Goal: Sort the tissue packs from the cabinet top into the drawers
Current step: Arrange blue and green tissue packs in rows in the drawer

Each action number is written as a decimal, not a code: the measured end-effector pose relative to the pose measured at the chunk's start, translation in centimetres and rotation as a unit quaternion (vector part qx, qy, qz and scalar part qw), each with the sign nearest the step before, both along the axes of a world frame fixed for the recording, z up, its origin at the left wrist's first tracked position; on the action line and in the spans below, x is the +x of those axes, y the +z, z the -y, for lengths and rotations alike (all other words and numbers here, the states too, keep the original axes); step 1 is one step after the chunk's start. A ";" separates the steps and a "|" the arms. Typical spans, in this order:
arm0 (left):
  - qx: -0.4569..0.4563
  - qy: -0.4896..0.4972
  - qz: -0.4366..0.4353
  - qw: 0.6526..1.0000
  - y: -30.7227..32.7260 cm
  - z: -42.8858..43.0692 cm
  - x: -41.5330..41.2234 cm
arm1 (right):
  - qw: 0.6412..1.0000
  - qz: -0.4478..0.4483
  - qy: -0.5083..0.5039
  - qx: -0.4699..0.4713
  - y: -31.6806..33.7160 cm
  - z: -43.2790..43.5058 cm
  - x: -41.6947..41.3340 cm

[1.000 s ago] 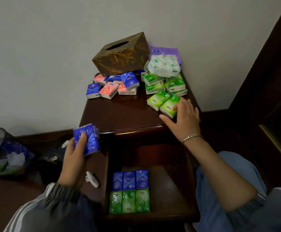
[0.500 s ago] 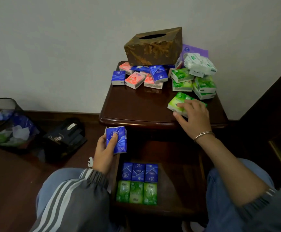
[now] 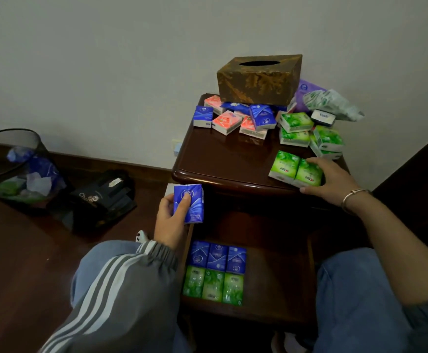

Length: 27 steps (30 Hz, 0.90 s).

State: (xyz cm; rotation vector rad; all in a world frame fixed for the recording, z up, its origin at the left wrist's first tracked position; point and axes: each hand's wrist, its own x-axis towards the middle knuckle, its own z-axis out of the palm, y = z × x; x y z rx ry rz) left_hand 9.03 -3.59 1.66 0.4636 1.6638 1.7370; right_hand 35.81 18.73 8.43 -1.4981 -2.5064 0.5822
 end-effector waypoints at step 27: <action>-0.030 -0.014 -0.013 0.999 -0.5 0.4 0.5 | 0.985 -0.155 -0.017 0.067 -0.1 4.0 -4.6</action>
